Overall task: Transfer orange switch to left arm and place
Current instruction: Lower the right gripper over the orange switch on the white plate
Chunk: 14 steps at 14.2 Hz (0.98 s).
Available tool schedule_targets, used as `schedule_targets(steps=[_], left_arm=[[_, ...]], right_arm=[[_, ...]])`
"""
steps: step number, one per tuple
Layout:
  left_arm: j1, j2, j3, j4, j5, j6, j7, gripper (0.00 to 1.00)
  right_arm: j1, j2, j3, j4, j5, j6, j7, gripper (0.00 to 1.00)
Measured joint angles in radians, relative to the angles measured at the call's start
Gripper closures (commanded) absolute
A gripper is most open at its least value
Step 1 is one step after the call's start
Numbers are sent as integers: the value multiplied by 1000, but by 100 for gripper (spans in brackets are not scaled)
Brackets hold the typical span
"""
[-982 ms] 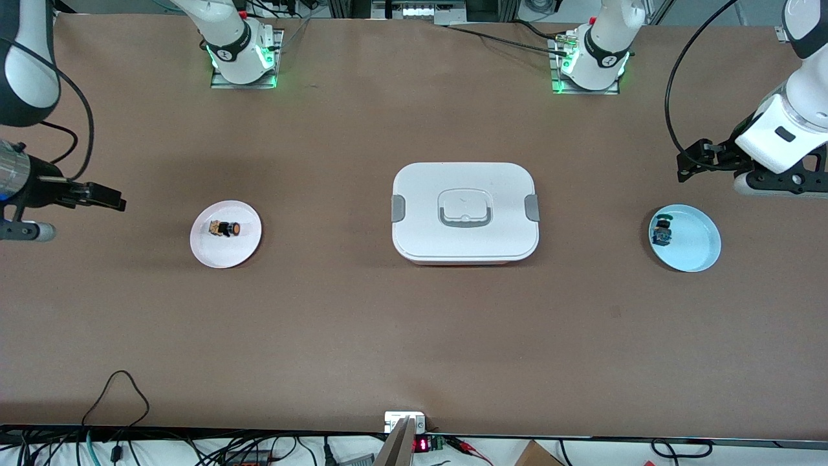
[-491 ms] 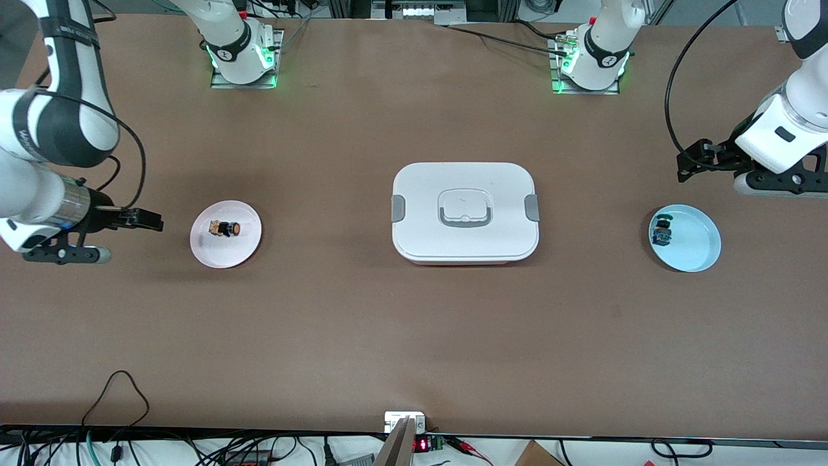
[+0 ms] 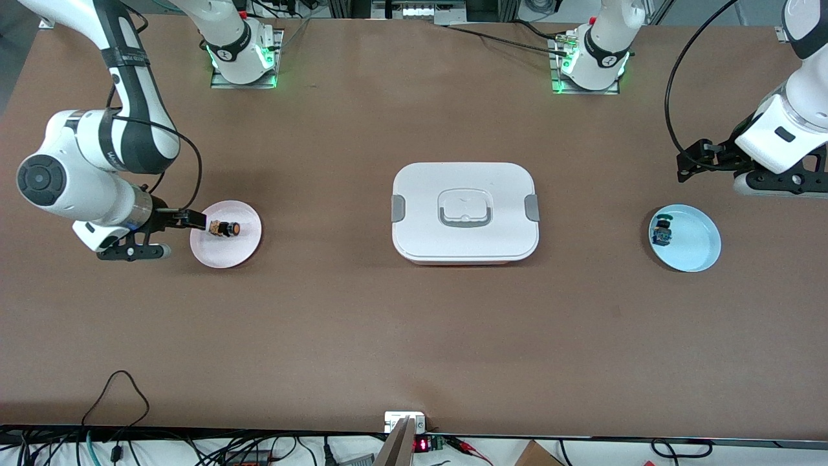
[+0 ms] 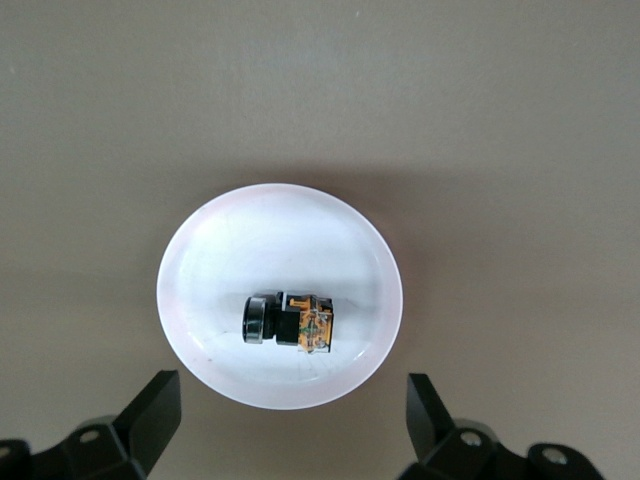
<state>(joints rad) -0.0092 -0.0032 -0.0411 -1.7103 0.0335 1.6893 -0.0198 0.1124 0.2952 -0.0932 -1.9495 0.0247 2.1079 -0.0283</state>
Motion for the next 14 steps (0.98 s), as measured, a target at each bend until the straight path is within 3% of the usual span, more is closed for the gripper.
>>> schedule_targets(steps=[5, 14], left_arm=[[0, 0, 0, 0, 0, 0, 0, 0], [0, 0, 0, 0, 0, 0, 0, 0]], right_arm=[[3, 56, 0, -94, 0, 124, 0, 0], [24, 153, 3, -100, 2, 210, 3, 0]])
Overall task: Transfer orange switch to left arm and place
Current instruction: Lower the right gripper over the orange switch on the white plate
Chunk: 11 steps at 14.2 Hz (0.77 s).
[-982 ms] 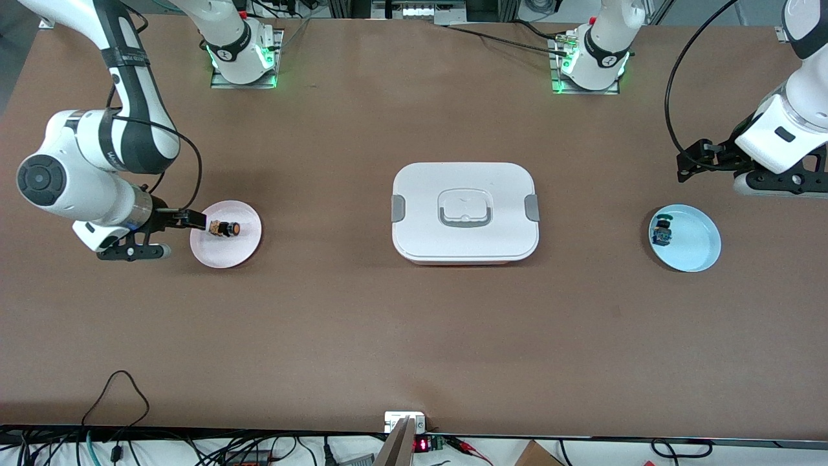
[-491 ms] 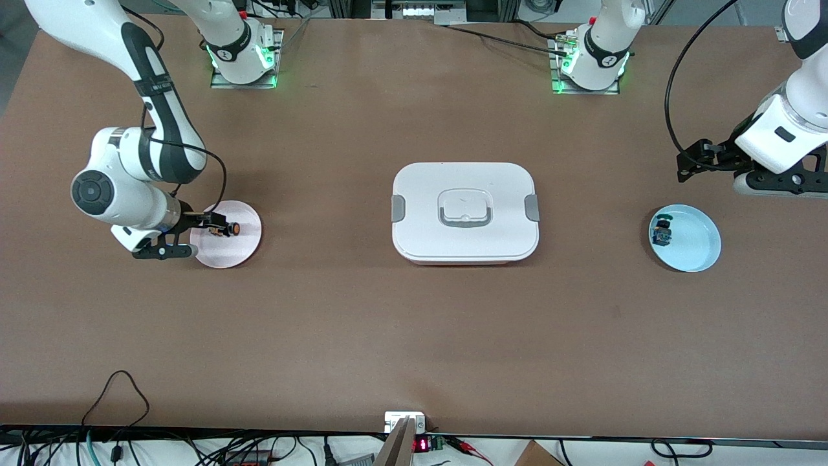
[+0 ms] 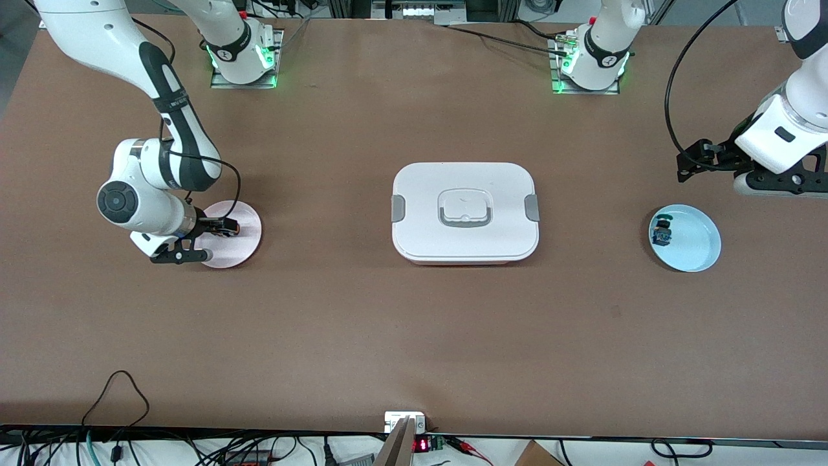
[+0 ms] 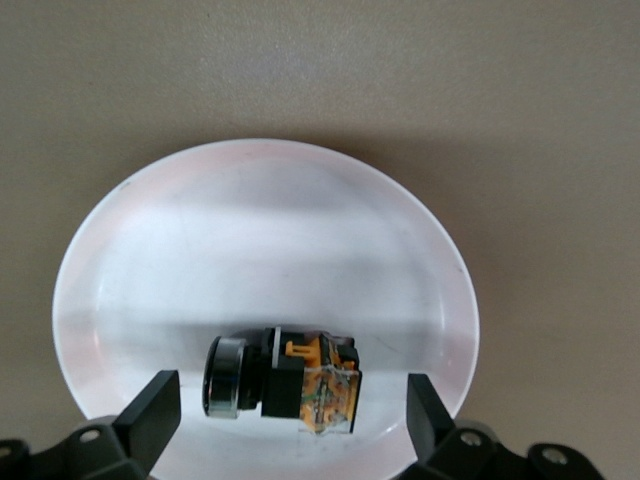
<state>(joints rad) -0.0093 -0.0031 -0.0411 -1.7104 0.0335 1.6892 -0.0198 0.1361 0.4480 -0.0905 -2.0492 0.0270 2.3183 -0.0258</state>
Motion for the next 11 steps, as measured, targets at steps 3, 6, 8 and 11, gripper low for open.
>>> schedule_targets(steps=[3, 6, 8, 11], left_arm=[[0, 0, 0, 0, 0, 0, 0, 0], [0, 0, 0, 0, 0, 0, 0, 0], [0, 0, 0, 0, 0, 0, 0, 0], [0, 0, 0, 0, 0, 0, 0, 0]], right_arm=[[1, 18, 3, 0, 52, 6, 0, 0], [13, 28, 5, 0, 55, 12, 0, 0], [22, 35, 5, -5, 56, 12, 0, 0], [24, 41, 5, -16, 56, 13, 0, 0]])
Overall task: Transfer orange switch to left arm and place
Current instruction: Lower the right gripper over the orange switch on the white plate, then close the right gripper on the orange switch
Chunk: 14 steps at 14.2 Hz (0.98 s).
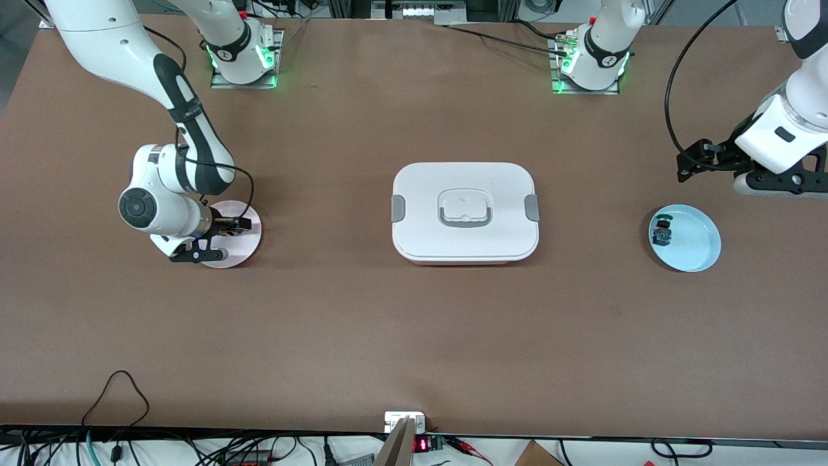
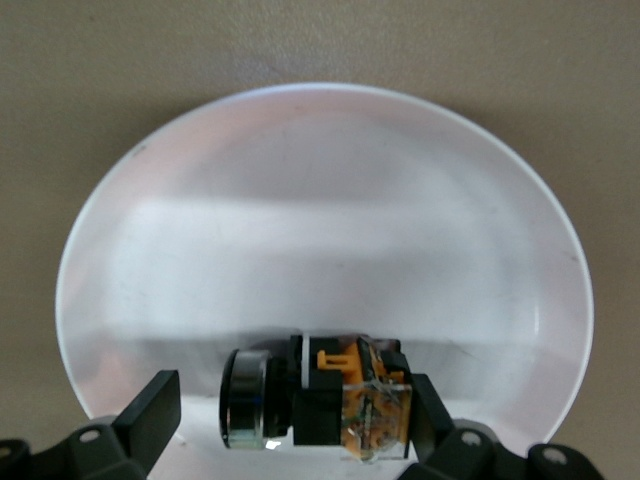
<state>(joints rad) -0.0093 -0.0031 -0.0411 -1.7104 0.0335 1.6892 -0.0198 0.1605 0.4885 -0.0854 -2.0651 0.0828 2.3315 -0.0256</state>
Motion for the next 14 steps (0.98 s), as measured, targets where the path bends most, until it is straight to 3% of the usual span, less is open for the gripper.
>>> schedule_targets(steps=[9, 12, 14], left_arm=[[0, 0, 0, 0, 0, 0, 0, 0], [0, 0, 0, 0, 0, 0, 0, 0], [0, 0, 0, 0, 0, 0, 0, 0]], right_arm=[[-1, 0, -2, -2, 1, 0, -14, 0], [-2, 0, -3, -3, 1, 0, -19, 52], [-2, 0, -5, -6, 1, -1, -26, 77]])
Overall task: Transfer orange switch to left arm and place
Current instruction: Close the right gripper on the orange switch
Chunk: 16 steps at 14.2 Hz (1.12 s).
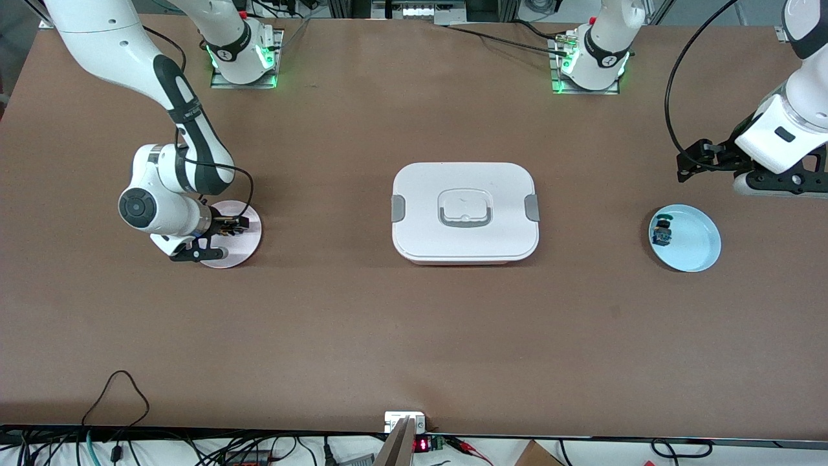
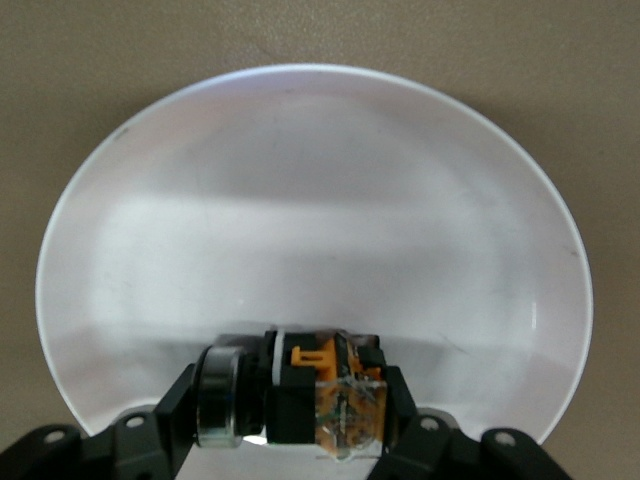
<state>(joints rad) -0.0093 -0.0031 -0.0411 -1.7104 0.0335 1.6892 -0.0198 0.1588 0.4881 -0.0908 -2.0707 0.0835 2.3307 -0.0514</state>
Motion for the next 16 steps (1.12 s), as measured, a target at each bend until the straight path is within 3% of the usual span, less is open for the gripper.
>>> schedule_targets(steps=[3, 5, 10, 16], left_arm=[[0, 0, 0, 0, 0, 0, 0, 0], [0, 0, 0, 0, 0, 0, 0, 0], [0, 0, 0, 0, 0, 0, 0, 0], [0, 0, 1, 0, 0, -1, 0, 0]], right_arm=[[0, -2, -2, 0, 0, -4, -12, 93], [-1, -10, -3, 3, 0, -11, -16, 96], [-1, -101, -3, 79, 0, -172, -18, 99], [0, -167, 5, 312, 7, -431, -41, 99]])
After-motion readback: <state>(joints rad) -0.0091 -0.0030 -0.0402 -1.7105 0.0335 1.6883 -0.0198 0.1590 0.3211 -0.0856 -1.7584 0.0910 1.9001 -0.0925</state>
